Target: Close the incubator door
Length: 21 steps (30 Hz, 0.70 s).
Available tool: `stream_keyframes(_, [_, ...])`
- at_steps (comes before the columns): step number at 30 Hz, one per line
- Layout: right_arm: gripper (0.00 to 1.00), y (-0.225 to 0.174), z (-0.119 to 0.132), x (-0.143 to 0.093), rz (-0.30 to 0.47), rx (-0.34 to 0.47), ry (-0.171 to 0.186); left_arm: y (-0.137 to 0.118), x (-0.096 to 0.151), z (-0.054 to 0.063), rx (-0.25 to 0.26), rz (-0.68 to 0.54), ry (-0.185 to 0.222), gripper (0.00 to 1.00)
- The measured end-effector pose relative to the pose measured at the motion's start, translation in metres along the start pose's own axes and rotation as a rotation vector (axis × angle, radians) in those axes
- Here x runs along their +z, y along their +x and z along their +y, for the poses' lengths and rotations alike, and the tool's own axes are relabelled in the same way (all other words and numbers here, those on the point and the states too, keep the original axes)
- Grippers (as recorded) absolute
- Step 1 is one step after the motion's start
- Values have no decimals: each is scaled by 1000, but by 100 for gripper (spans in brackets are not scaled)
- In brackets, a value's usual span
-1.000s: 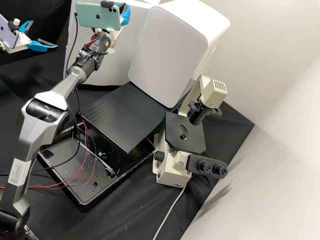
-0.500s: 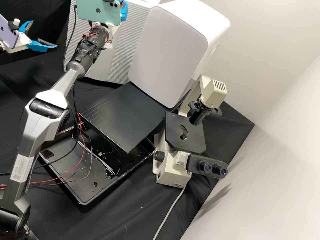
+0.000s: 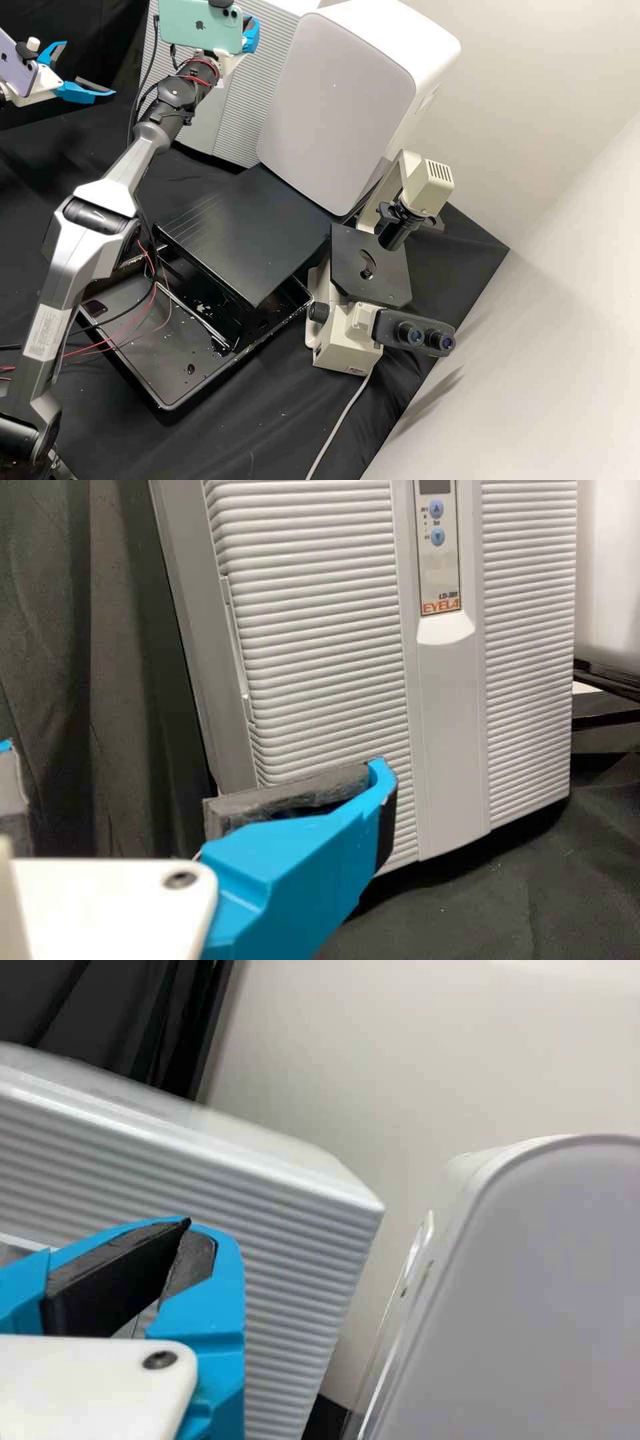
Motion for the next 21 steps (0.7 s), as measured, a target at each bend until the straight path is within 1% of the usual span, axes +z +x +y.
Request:
stream_keyframes(2, [0, 1, -3, 0, 1, -4, -32, 0, 0, 0, 0, 0, 0, 100])
stream_keyframes(4, [0, 1, -3, -2, 4, -6, -46, 0, 0, 0, 0, 0, 0, 100])
stream_keyframes(9, [0, 0, -6, -1, -1, -17, -50, 0, 0, 0, 0, 0, 0, 100])
stream_keyframes(11, [0, -2, -12, 2, -12, -41, -64, 0, 0, 0, 0, 0, 0, 100])
stream_keyframes(12, [0, -3, -14, 3, -13, -50, -54, 0, 0, 0, 0, 0, 0, 100])
stream_keyframes(14, [0, -6, -19, 7, -13, -71, -55, 0, 0, 0, 0, 0, 0, 100])
stream_keyframes(15, [0, -8, -22, 10, -17, -83, -87, 0, 0, 0, 0, 0, 0, 100])
stream_keyframes(17, [0, -16, -22, 16, -21, -99, -95, 0, 0, 0, 0, 0, 0, 100])
stream_keyframes(18, [0, -20, -21, 18, -25, -105, -66, 0, 0, 0, 0, 0, 0, 100])
stream_keyframes(21, [0, -34, -19, 26, -24, -84, -68, 0, 0, 0, 0, 0, 0, 100])
